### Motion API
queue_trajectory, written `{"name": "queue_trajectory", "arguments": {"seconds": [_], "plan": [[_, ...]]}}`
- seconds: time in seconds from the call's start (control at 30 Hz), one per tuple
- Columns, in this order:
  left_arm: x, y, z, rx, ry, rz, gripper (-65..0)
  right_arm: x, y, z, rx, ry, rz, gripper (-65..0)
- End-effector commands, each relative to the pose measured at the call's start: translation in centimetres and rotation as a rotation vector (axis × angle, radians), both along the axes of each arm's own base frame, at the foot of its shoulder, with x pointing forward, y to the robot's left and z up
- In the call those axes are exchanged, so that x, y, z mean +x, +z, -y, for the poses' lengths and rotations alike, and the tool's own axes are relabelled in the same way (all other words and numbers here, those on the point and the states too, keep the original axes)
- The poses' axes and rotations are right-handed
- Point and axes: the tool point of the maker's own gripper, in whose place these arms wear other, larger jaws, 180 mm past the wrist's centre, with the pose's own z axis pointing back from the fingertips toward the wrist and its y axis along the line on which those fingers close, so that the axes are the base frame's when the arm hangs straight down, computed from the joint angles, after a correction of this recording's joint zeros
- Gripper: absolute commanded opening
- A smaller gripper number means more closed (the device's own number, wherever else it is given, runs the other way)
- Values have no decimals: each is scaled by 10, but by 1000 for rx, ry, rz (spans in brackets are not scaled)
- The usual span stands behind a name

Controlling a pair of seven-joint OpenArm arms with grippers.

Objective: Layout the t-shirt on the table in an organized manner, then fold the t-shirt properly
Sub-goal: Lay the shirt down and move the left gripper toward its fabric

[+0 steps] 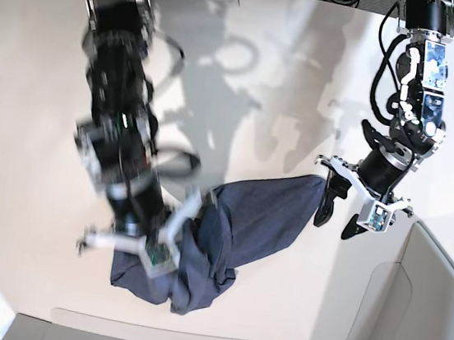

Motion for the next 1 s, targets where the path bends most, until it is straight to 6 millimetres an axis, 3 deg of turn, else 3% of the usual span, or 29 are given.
{"name": "queue_trajectory", "arguments": {"seconds": [0.0,0.1,0.17,0.27,0.43,0.57,0.67,0.77,0.83,0.97], "plan": [[3,13,-2,-7,-2,47,-342,-12,-18,-1,-66,61,-25,-650],[2,5,-6,-21,6,48,-351,-46,-84,21,-240,144,-171,-650],[-3,-6,-12,-3,8,30,-354,-60,-105,44,-258,110,-219,-650],[-6,-13,-9,10,-13,15,-354,-57,-107,114,-179,-147,-235,-650],[-11,-21,13,7,-73,-8,-354,-68,-83,237,21,-625,-172,-650],[-16,-26,33,2,-125,-20,-354,-91,-74,296,153,-873,-116,-650],[-25,-34,61,0,-205,-43,-352,-99,-84,315,177,-933,-140,-650],[-30,-27,100,36,-318,-16,-352,-99,-103,317,191,-940,-192,-650],[-36,-31,124,137,-393,7,-351,-99,-116,318,203,-942,-227,-650],[-54,-51,164,430,-529,86,-351,-92,-118,317,226,-941,-230,-650]]}}
